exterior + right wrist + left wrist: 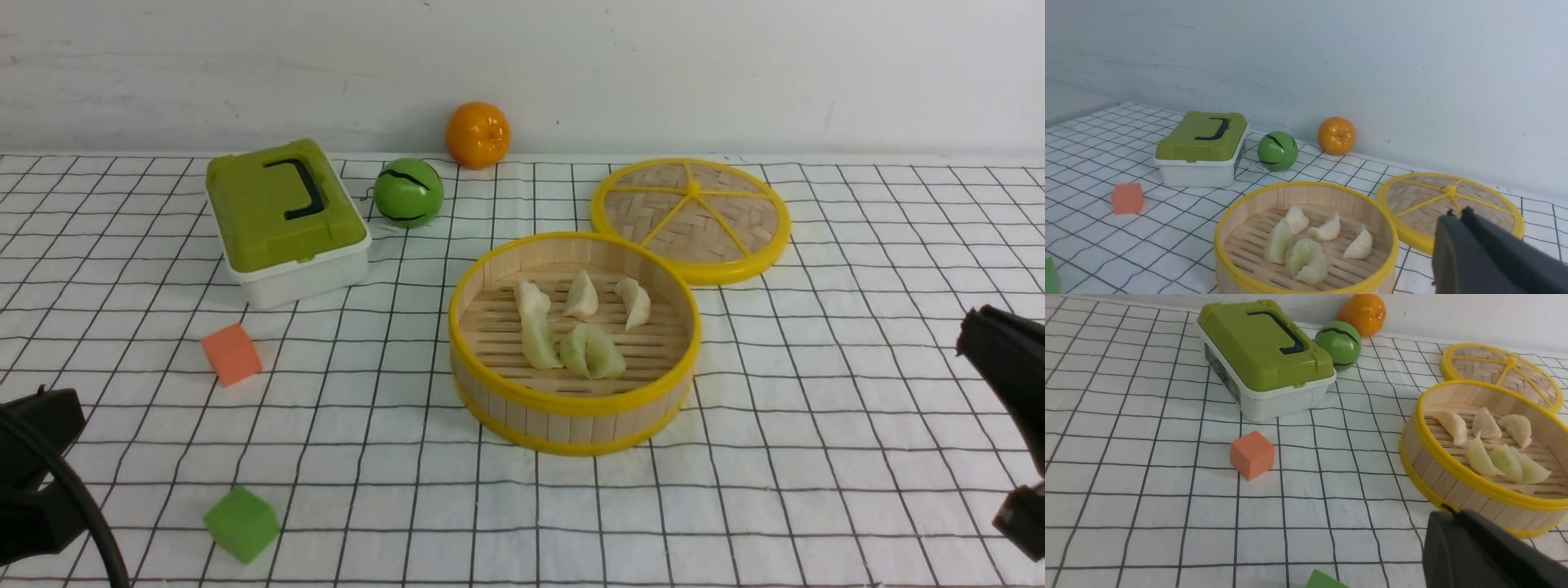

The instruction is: Put the dumplings into the steamer on the table with the white tablecloth.

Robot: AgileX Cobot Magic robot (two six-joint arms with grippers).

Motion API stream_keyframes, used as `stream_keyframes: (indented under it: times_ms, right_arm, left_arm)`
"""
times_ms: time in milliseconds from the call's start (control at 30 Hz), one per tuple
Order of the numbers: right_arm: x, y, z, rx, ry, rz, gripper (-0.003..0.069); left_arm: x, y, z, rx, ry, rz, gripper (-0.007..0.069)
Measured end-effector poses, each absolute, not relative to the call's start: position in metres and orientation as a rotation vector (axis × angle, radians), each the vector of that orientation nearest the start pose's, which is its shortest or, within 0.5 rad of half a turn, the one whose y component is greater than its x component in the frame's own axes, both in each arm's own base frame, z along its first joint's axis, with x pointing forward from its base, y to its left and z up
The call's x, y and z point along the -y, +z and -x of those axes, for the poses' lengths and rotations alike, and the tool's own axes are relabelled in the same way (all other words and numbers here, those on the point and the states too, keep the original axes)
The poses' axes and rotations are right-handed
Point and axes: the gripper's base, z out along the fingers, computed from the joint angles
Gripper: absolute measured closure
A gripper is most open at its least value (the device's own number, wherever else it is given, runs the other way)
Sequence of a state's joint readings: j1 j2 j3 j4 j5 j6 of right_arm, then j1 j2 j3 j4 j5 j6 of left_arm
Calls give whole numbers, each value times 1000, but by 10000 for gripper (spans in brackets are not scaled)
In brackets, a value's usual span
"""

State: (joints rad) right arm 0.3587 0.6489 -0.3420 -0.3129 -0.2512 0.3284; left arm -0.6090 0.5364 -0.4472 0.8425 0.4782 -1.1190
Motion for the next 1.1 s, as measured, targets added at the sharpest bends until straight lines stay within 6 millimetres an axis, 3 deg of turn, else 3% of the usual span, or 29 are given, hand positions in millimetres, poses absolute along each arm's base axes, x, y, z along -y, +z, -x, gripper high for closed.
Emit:
stream_keyframes:
  times_ms: [267, 467, 600, 733, 800, 900, 1100]
  right_arm:
    - [-51, 293, -123, -1481, 152, 491, 656]
    - [-41, 296, -99, -1363, 110, 483, 656]
    - [-23, 264, -75, -1349, 99, 316, 656]
    - [-9, 225, -64, -1385, 68, 126, 656]
    - [-6, 218, -61, -1402, 51, 85, 656]
    - [-2, 207, -57, -1481, 19, 26, 656]
    - [-1, 177, -54, -1807, 16, 5, 652]
  left_arm:
    - [36, 293, -107, -1901, -305, -18, 637]
    - [36, 293, -107, -1902, -304, -17, 637]
    - [36, 293, -107, -1903, -303, -17, 637]
    - [36, 293, -107, -1904, -302, -16, 637]
    - [36, 293, -107, -1904, -302, -16, 637]
    - [36, 293, -107, -1904, -302, -16, 637]
    - [36, 293, -107, -1904, -302, -16, 637]
